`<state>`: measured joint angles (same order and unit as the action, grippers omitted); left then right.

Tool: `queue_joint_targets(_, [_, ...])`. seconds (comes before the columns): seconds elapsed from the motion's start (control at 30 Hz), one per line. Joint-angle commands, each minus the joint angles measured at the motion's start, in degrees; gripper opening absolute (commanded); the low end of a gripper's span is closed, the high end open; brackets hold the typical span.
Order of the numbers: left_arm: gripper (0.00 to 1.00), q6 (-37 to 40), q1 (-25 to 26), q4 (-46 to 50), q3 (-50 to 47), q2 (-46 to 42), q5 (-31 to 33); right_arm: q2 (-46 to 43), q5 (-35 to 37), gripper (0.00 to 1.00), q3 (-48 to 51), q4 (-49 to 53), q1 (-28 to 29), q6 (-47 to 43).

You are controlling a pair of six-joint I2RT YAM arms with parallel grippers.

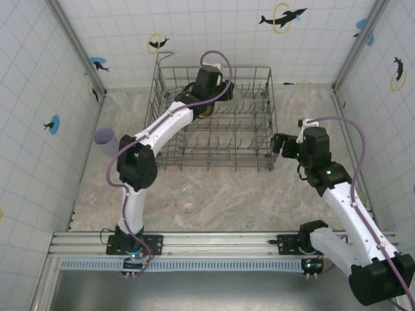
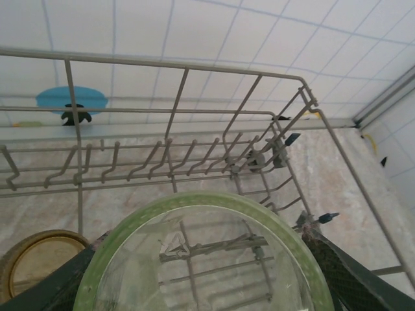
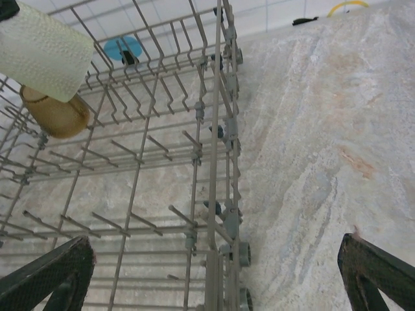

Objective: Load the cups into the dish rack

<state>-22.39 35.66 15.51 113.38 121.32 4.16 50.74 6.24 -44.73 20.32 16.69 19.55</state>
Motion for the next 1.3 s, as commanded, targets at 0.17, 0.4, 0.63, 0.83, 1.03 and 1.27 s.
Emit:
queue_joint_targets(0.17, [0.00,5.82,0.91,0.52,3.44,3.23,5.05,-4.85,2.05,1.00,-1.29,4.72,-0.32,-1.27])
queue_joint_targets(0.4, [0.00,6.47,1.43,-0.36,5.53,5.77,5.00,-5.48,3.27,1.00,-3.03,7.41,-0.26,-1.77])
queue_joint_targets(0.63, [0.00,8.53,1.87,-2.77,5.71,6.78,5.74,-5.57,3.89,1.00,-2.84,7.81,-0.25,-2.64])
queue_joint_targets(0.83, [0.00,8.51,1.88,-3.82,5.97,8.96,4.69,-4.86,3.72,1.00,-2.60,7.72,-0.25,-3.50])
queue_joint_targets(1.03, [0.00,9.72,1.93,-3.91,6.06,10.93,6.30,-4.87,4.27,1.00,-1.94,7.36,-0.35,-3.97])
queue_joint_targets(1.27, [0.00,11.59,1.96,-3.83,6.06,12.18,7.11,-4.88,4.25,1.00,-0.55,6.70,-0.40,-4.13])
